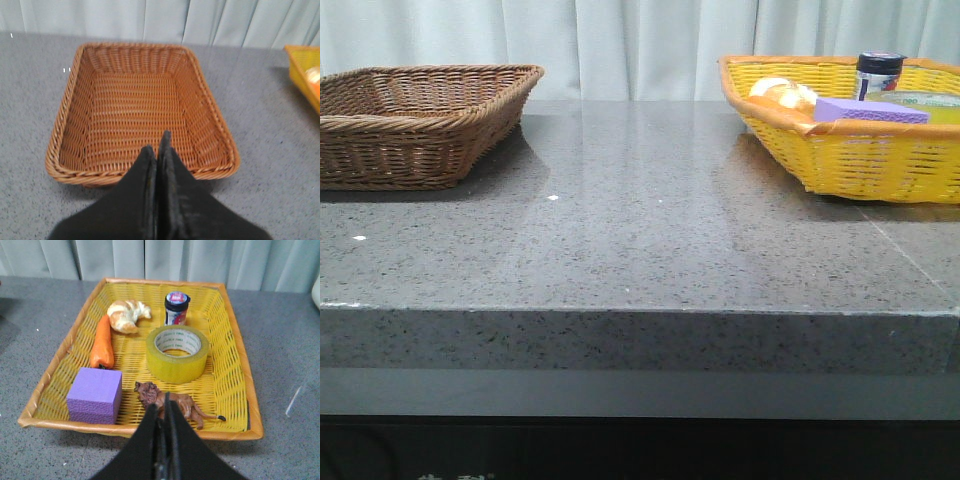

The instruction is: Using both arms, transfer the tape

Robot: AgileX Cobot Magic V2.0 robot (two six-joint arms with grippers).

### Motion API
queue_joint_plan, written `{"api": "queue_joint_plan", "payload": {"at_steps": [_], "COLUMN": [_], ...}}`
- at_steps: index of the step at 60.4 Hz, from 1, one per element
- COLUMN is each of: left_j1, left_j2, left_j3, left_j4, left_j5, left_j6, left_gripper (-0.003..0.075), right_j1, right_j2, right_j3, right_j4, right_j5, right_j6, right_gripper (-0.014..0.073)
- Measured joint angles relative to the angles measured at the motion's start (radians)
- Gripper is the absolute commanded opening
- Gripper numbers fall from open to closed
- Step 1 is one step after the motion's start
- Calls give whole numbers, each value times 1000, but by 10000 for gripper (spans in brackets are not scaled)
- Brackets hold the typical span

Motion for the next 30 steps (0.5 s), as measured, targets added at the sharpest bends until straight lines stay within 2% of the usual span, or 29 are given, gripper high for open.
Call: {"api": "queue_joint_plan", "payload": {"at_steps": [18, 20, 23, 30], "left_j1": [0, 0, 0, 0], "left_j2": [199, 214, 231, 240], "left_j3": [0, 0, 0, 0], "left_j4": [28, 39, 55, 75], "left_j5": [-2, -2, -4, -8], "left_j6": [0, 0, 0, 1], "left_gripper": [-2, 30, 119, 384], "right_j1": [0, 0, 0, 0], "right_j2": [181, 199, 222, 261], "right_j3": [0, 0, 0, 0], "right_j4": [-2, -2, -2, -2], "right_j5": [23, 28, 32, 39], "right_j6": [0, 0, 0, 0], "right_gripper": [-60, -42, 13, 270]}}
